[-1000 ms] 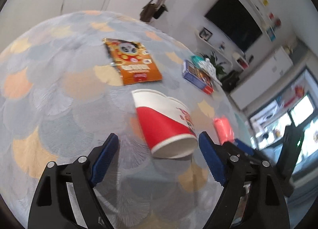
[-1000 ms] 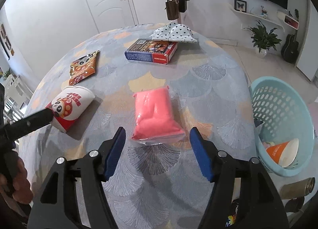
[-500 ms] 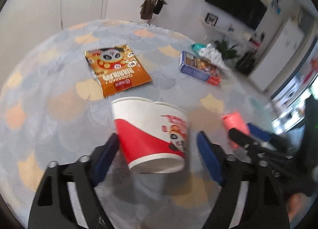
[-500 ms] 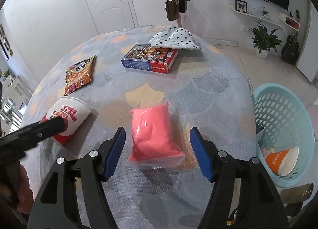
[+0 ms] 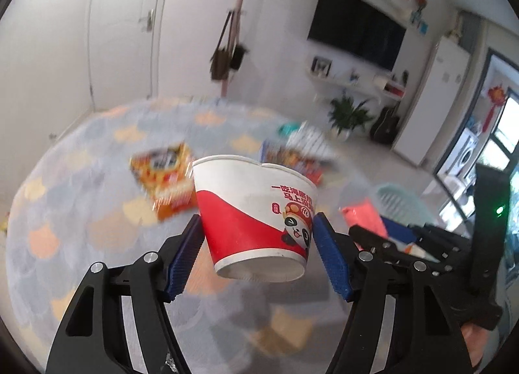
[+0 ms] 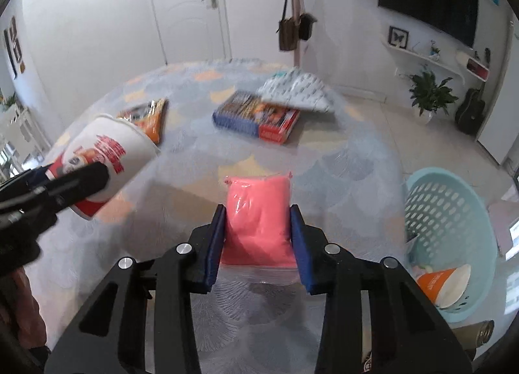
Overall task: Collect trash
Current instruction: 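Carry the paper cup and pink packet over the blue basket and open both tools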
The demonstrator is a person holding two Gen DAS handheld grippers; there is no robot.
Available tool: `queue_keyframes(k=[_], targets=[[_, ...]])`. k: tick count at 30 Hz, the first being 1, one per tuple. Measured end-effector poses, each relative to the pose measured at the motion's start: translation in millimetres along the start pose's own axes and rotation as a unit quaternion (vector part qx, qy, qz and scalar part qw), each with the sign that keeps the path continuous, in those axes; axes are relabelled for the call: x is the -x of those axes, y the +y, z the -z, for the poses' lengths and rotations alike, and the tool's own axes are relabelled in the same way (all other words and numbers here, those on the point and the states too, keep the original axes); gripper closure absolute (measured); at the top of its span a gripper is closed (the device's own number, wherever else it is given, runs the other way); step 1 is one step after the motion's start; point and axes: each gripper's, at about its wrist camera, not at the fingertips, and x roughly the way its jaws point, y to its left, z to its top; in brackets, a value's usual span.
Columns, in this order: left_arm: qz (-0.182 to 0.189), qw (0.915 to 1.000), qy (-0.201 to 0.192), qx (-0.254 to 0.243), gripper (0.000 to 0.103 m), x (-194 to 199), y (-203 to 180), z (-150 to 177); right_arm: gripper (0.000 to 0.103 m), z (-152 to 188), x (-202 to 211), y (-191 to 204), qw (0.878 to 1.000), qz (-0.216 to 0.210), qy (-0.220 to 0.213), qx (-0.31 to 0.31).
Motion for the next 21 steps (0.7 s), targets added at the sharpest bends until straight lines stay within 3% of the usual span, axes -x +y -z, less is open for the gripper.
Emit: queue_keyframes(k=[6, 11, 15, 21], targets=[[0.039, 0.9968, -0.066, -0.021, 0.037, 15.2, -46.1, -40.4, 0.068, -19.6, 43.6, -36.0, 0.997, 0.029, -0.061, -0.028], [0.061, 0.9931, -0.082, -0.057, 0.037, 7.1, -99.0, -66.5, 0.068, -32.1, 76.1, -82.1, 0.99, 0.087, -0.1, -0.052], [0.088, 0.9896, -0.078, -0.083, 0.037, -15.3, -148.3, -81.6, 0.068, -29.6, 87.1, -131.1, 0.983, 0.11, -0.106, -0.097], [0.124, 0.9859, -0.037, -0.106, 0.036, -66.5, -198.9, -79.0, 0.068, -9.2, 82.3, -202.5, 0.973, 0.126, -0.082, -0.174]])
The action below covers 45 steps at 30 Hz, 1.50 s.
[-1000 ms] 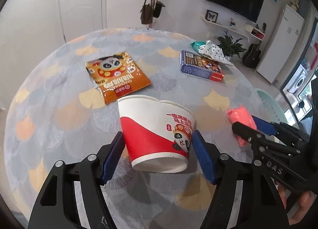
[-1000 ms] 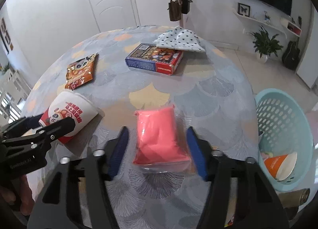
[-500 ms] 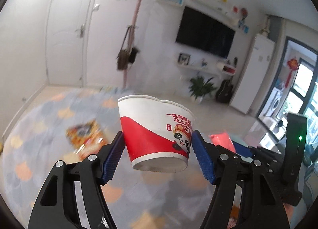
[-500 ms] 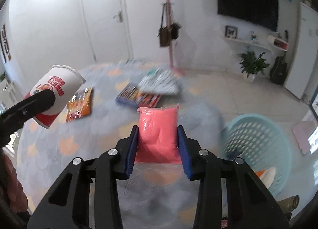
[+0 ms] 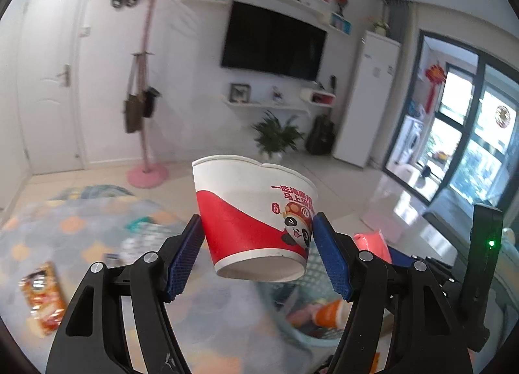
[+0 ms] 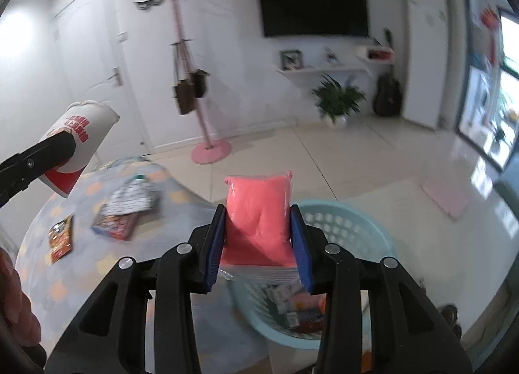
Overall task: Collect trash
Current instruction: 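Carry the paper cup and pink packet over the blue basket and open both tools, then grasp the orange panda snack bag with the left tool while the right tool grasps the heart-print bag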
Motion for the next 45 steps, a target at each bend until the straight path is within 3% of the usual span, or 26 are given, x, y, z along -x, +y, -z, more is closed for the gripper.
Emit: queue_keyframes(k=[7, 15, 18, 21, 26, 35, 41, 45], targets=[[0.046, 0.997, 0.062, 0.0, 0.036, -72.1, -23.3, 25.1, 0.068, 19.1, -30.9, -59.7, 0.997, 0.032, 0.049, -0.055], [0.057, 0.9901, 0.128, -0.005, 0.034, -116.5, -29.3, 55.0, 0.067, 41.2, -69.2, -87.0, 0.99, 0.036, 0.097, -0.094], [0.054, 0.9889, 0.138, 0.008, 0.024, -120.1, -22.1, 59.2, 0.058, 48.2, -79.0, -95.1, 0.988, 0.033, 0.11, -0.107], [0.055, 0.989, 0.136, 0.017, 0.024, -115.7, -14.6, 59.8, 0.051, 52.1, -78.0, -101.3, 0.986, 0.034, 0.112, -0.115], [0.057, 0.9906, 0.122, 0.021, 0.024, -102.1, -7.9, 53.8, 0.051, 49.2, -69.3, -94.7, 0.989, 0.032, 0.102, -0.106], [0.053, 0.9955, 0.074, 0.027, 0.024, -60.1, 12.7, 31.5, 0.051, 28.5, -47.4, -46.9, 0.996, 0.004, 0.069, -0.058], [0.016, 0.9985, 0.028, 0.044, 0.024, -11.7, 51.2, 20.1, 0.051, 13.1, -36.5, 5.8, 0.999, -0.031, 0.042, -0.013], [-0.048, 0.9959, 0.013, 0.075, 0.024, 20.3, 98.8, 24.2, 0.051, 8.5, -40.1, 44.0, 0.997, -0.061, 0.034, 0.016]])
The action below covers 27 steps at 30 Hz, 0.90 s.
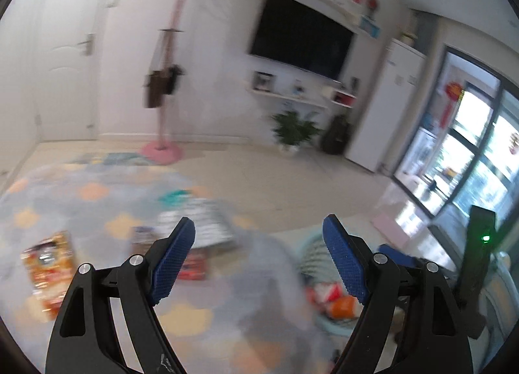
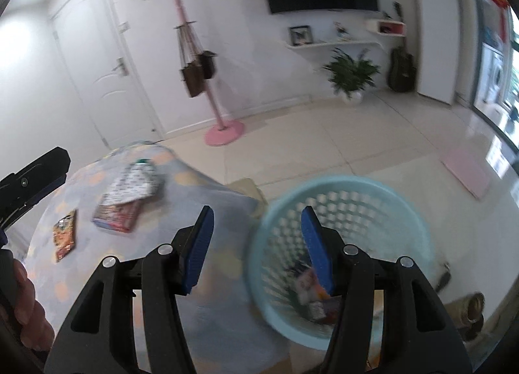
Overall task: Collect trash
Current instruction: 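Grasp the orange panda snack bag with the left tool while the right tool grasps the heart-print bag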
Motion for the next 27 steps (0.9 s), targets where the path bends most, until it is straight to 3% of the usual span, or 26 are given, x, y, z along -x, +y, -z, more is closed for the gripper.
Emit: queue_keyframes(k=[3, 6, 10, 14, 17, 19, 24, 27], targets=[[-0.059, 0.9977, 0.001, 0.035, 0.024, 12.1, 44.7, 3.0, 0.051, -4.7, -11.3, 31.8, 0.999, -0.02, -0.001, 0.028], [-0.118, 0.9895, 0.006, 0.083, 0.024, 22.2, 108.8, 13.0, 0.051, -9.1, -24.8, 63.7, 0.998, -0.042, 0.003, 0.054], [-0.159, 0.9783, 0.016, 0.131, 0.024, 31.0, 172.5, 19.1, 0.051, -19.0, -48.7, 97.7, 0.994, -0.08, 0.017, 0.07], [-0.184, 0.9719, 0.035, 0.142, 0.024, 28.0, 212.3, 21.4, 0.051, -28.0, -83.7, 127.5, 0.992, -0.096, 0.037, 0.077], [-0.173, 0.9729, 0.063, 0.14, 0.024, 16.8, 229.0, 29.0, 0.046, -30.8, -110.6, 140.8, 0.99, -0.094, 0.055, 0.09], [-0.171, 0.9721, 0.076, 0.142, 0.024, 8.6, 233.2, 35.8, 0.031, -30.7, -124.0, 144.8, 0.991, -0.079, 0.061, 0.092], [-0.165, 0.9756, 0.093, 0.11, 0.017, -1.1, 219.4, 33.6, 0.03, -26.9, -156.1, 149.1, 0.989, -0.077, 0.092, 0.091], [-0.191, 0.9729, 0.116, 0.061, 0.017, -11.3, 203.7, 35.8, 0.028, -27.4, -162.8, 148.0, 0.988, -0.079, 0.099, 0.084]])
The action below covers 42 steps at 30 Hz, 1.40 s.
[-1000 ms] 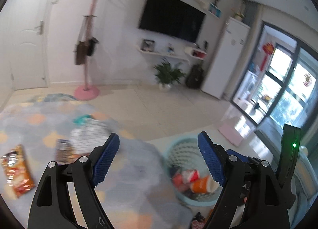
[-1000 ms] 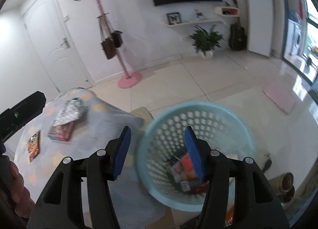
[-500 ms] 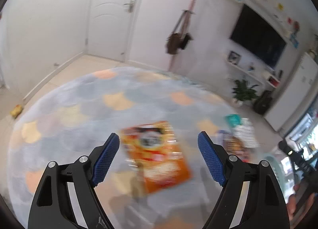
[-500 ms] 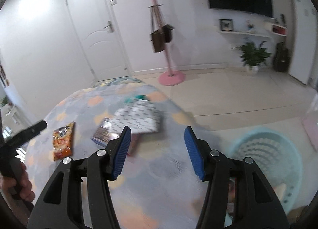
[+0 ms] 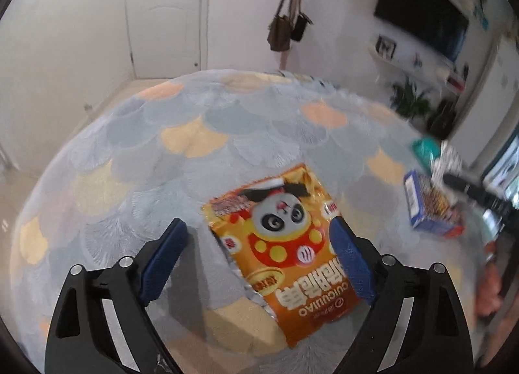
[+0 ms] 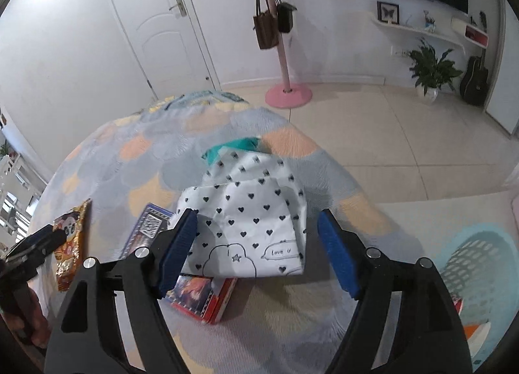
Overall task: Collect trash
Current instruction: 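Grasp the orange panda snack bag with the left tool while the right tool grasps the heart-print bag, then carry the snack bag and heart-print bag to the blue basket and release both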
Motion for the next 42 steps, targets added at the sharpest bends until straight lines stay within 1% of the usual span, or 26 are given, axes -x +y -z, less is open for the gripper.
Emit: queue_keyframes(k=[2, 3, 6, 8, 9, 10, 11, 12, 13, 14, 15, 16, 17, 19, 22, 25, 30, 33, 35, 38, 40, 42], targets=[[-0.004, 0.9996, 0.006, -0.027, 0.017, 0.7, -11.0, 2.0, 0.025, -0.8, -3.3, 0.1, 1.0, 0.002, 0.005, 0.0], [-0.009, 0.9992, 0.007, -0.038, 0.019, 0.7, -15.3, 3.2, 0.023, -0.6, -5.6, -0.7, 1.0, -0.004, 0.011, -0.002], [-0.021, 0.998, 0.004, -0.059, 0.028, 3.9, -23.3, 7.0, 0.024, -0.4, -6.6, -2.1, 1.0, -0.015, 0.015, -0.002], [-0.027, 0.9977, 0.0, -0.063, 0.036, 6.8, -24.4, 9.1, 0.032, -1.5, -6.7, 0.0, 1.0, -0.027, 0.013, 0.004], [-0.026, 0.9976, -0.003, -0.064, 0.044, 8.8, -25.6, 10.4, 0.042, -1.3, -5.0, 1.5, 0.999, -0.035, 0.01, 0.011], [-0.027, 0.9975, -0.006, -0.065, 0.047, 11.0, -26.3, 12.8, 0.046, -0.3, -2.6, 3.3, 0.999, -0.03, 0.004, 0.017], [-0.028, 0.9974, -0.007, -0.065, 0.048, 12.2, -26.4, 13.8, 0.049, 0.7, -0.5, 5.7, 0.999, -0.025, -0.002, 0.024], [-0.028, 0.9974, -0.008, -0.066, 0.052, 12.7, -27.0, 13.8, 0.059, 1.1, 1.2, 7.2, 0.999, -0.029, -0.005, 0.028], [-0.028, 0.9975, -0.011, -0.064, 0.06, 14.1, -26.8, 13.8, 0.069, 2.0, 4.0, 8.6, 0.999, -0.032, -0.012, 0.032], [-0.027, 0.9977, -0.013, -0.06, 0.065, 14.9, -26.0, 13.7, 0.074, 3.0, 6.8, 9.5, 0.999, -0.035, -0.018, 0.035], [-0.022, 0.9981, -0.014, -0.056, 0.074, 15.2, -24.8, 13.6, 0.081, 3.9, 9.7, 9.7, 0.998, -0.038, -0.023, 0.037], [-0.017, 0.9984, -0.016, -0.051, 0.083, 16.5, -22.4, 13.6, 0.086, 4.4, 11.8, 10.6, 0.998, -0.041, -0.027, 0.039], [-0.013, 0.9988, -0.017, -0.045, 0.086, 17.1, -20.4, 13.5, 0.087, 5.1, 14.1, 11.4, 0.998, -0.043, -0.032, 0.041], [0.003, 0.9993, -0.018, -0.033, 0.098, 18.5, -16.2, 14.2, 0.092, 6.6, 18.4, 12.4, 0.997, -0.047, -0.041, 0.044], [0.028, 0.9991, -0.026, -0.018, 0.102, 24.1, -10.4, 16.3, 0.096, 9.4, 29.9, 12.7, 0.995, -0.061, -0.067, 0.051], [0.054, 0.9975, -0.045, -0.006, 0.103, 35.5, -9.4, 21.3, 0.098, 13.1, 42.2, 14.7, 0.991, -0.077, -0.096, 0.057], [0.09, 0.9937, -0.067, 0.006, 0.103, 53.2, -10.6, 27.2, 0.099, 17.3, 53.4, 16.2, 0.989, -0.068, -0.12, 0.056], [0.102, 0.991, -0.087, 0.0, 0.103, 68.1, -14.8, 24.7, 0.1, 20.3, 59.2, 16.1, 0.989, -0.069, -0.124, 0.051], [0.107, 0.9894, -0.098, -0.006, 0.103, 76.2, -16.6, 19.8, 0.1, 23.6, 64.7, 13.1, 0.991, -0.067, -0.114, 0.037], [0.116, 0.9857, -0.121, -0.018, 0.103, 93.3, -27.0, 16.0, 0.1, 32.6, 83.6, 4.0, 0.99, -0.075, -0.121, 0.019], [0.127, 0.9824, -0.135, -0.023, 0.103, 103.7, -34.6, 13.7, 0.1, 36.4, 96.6, -1.4, 0.989, -0.07, -0.128, 0.013], [0.138, 0.9789, -0.148, -0.029, 0.103, 113.5, -44.0, 12.4, 0.101, 37.7, 108.0, -8.3, 0.99, -0.063, -0.125, 0.007]])
